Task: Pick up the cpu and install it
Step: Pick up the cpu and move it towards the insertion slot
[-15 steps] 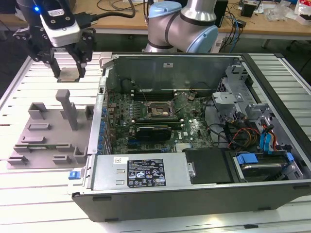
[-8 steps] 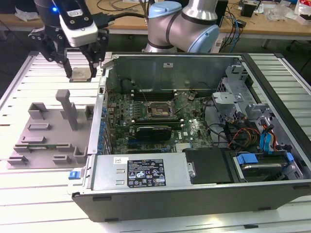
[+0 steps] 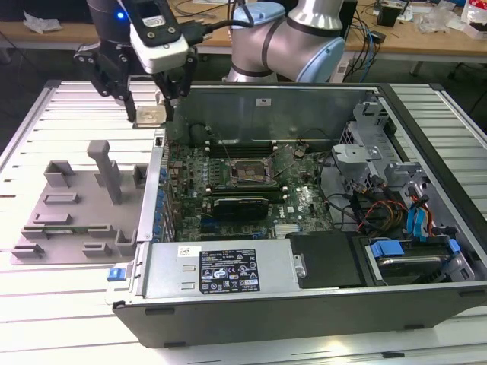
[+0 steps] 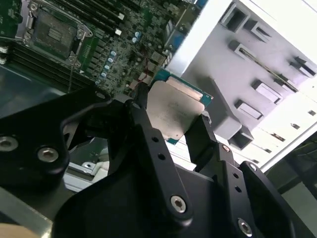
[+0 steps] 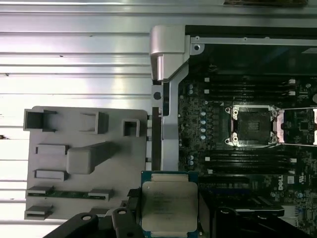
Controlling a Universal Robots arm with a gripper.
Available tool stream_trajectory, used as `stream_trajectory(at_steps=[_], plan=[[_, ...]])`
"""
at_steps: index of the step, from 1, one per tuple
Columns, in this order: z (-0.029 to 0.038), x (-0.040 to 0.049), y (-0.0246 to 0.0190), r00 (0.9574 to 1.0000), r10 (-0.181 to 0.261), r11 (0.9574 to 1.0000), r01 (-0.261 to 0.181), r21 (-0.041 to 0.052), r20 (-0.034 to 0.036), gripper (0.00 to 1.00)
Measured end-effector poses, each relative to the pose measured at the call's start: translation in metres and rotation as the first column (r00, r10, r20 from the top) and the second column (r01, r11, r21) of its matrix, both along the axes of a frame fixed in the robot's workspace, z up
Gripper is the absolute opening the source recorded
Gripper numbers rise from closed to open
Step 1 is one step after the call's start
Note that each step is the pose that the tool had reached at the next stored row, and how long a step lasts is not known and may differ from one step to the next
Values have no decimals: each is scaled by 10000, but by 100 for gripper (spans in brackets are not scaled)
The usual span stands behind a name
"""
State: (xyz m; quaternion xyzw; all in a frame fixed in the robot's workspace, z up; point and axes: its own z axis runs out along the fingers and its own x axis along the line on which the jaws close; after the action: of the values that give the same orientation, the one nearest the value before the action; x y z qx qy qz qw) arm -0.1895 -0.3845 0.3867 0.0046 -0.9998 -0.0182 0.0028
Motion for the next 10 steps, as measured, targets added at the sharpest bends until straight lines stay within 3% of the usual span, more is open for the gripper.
stream_trajectory(at_steps=[5,10], plan=[[0,197,0,10000,0,10000,0,0,1,55],[0,336,0,10000,1,10000,-1,0,0,55]])
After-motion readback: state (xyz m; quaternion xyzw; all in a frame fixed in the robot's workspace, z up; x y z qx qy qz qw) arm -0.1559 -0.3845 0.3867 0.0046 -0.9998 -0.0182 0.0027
